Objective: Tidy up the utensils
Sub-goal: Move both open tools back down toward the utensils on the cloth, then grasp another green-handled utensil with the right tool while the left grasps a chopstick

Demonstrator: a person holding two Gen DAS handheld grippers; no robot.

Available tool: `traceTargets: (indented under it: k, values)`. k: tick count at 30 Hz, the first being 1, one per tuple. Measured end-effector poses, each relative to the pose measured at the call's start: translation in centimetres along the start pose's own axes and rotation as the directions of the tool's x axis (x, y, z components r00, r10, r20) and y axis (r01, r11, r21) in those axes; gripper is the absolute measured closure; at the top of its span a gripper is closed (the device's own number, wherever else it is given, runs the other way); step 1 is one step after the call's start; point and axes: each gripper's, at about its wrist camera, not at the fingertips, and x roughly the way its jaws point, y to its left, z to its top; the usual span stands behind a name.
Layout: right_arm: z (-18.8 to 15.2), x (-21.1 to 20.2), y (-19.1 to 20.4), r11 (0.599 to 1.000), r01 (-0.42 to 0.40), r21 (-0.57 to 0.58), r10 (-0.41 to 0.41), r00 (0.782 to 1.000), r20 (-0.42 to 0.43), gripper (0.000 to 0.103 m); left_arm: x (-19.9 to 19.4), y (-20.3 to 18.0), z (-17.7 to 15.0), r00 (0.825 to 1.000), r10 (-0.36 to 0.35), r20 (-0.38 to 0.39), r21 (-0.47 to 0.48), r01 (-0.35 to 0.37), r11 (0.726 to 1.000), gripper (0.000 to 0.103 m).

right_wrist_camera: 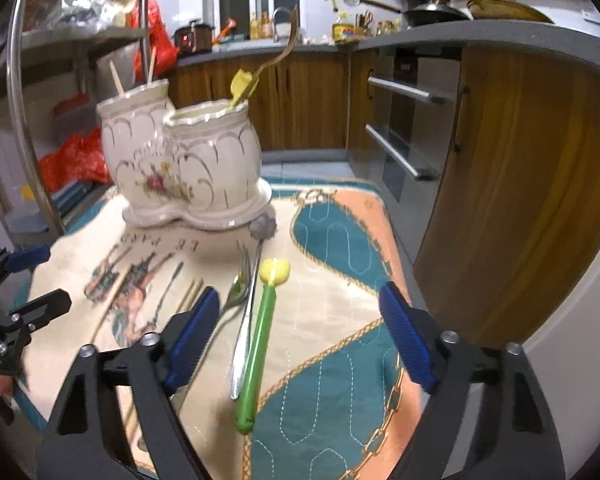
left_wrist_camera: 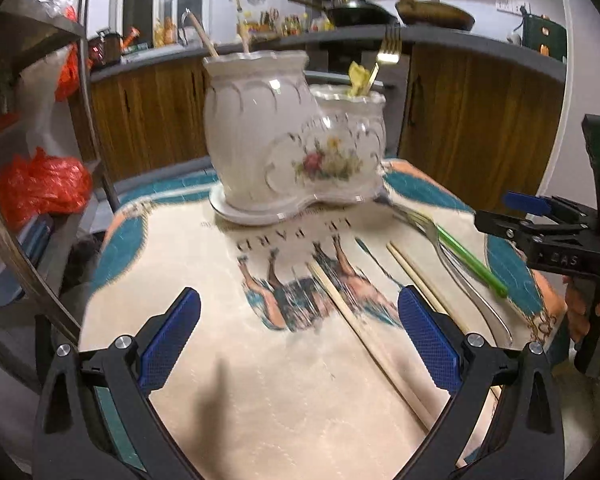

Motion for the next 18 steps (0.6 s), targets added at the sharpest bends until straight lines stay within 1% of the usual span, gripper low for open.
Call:
traceTargets:
  k: [2,4,6,7,8,9,10,11,12,13,16,18]
  values:
    - [-0.2,0.5,-0.1,1.0,-0.01,-0.002,0.01,1.0,-0.029,0.032,0.4,-0.2,-0.2,0.999,-0.026,-0.03,-0.006,0.026,1.0,0.006]
    - [-0.3,0.9,0.0,1.0,-0.025,0.0,0.025,0.998,-0.05,0.036,0.5,-0.5,-0.3,0.998,-0.045,-0.045,-0.005,0.044,0.999,0.007]
    - [-0.4,1.3,0.1,0.999,-0.042,-0.004,0.041,0.996,-0.073,0.044,0.6,-1.0,-0.4,0.997,-0.056,-0.061,0.022,0.058,0.998,0.015]
    - [-0.5,1.5,0.2,0.999,-0.049,-0.006,0.048,0.995,-0.083,0.046,0.7,-1.3,-0.5,0.996,-0.06,-0.071,0.036,0.063,0.997,0.021]
    - [-0.5,1.6,0.3,0.999,-0.053,-0.006,0.052,0.995,-0.088,0.05,0.8,-1.6,-0.6,0.993,-0.082,-0.086,0.049,0.086,0.995,0.027]
    - [-0.5,1.7,0.3,0.998,-0.057,-0.005,0.056,0.994,-0.093,0.052,0.9,-1.8,-0.7,0.99,-0.099,-0.097,0.051,0.104,0.993,0.032]
    - [-0.6,1.8,0.4,0.998,-0.059,-0.003,0.059,0.994,-0.097,0.054,1.0,-2.0,-0.8,0.988,-0.11,-0.107,0.053,0.116,0.992,0.039]
    - [-0.6,1.9,0.4,0.998,-0.062,0.002,0.062,0.993,-0.101,0.055,1.1,-2.2,-0.9,0.985,-0.123,-0.12,0.056,0.131,0.99,0.044]
    - [-0.6,2.0,0.4,0.998,-0.066,0.005,0.066,0.992,-0.105,0.058,1.1,-2.4,-0.9,0.984,-0.127,-0.127,0.059,0.135,0.989,0.046]
    - [-0.6,2.1,0.4,0.998,-0.069,0.006,0.069,0.992,-0.108,0.059,1.2,-2.6,-1.0,0.981,-0.13,-0.141,0.067,0.14,0.988,0.052]
    - [-0.7,2.4,0.8,0.997,-0.074,-0.006,0.073,0.99,-0.12,0.065,1.5,-3.2,-1.4,0.975,-0.139,-0.172,0.079,0.155,0.985,0.064]
    - [-0.8,2.6,0.9,0.997,-0.073,-0.008,0.071,0.989,-0.128,0.067,1.5,-3.4,-1.5,0.975,-0.141,-0.173,0.089,0.158,0.983,0.065]
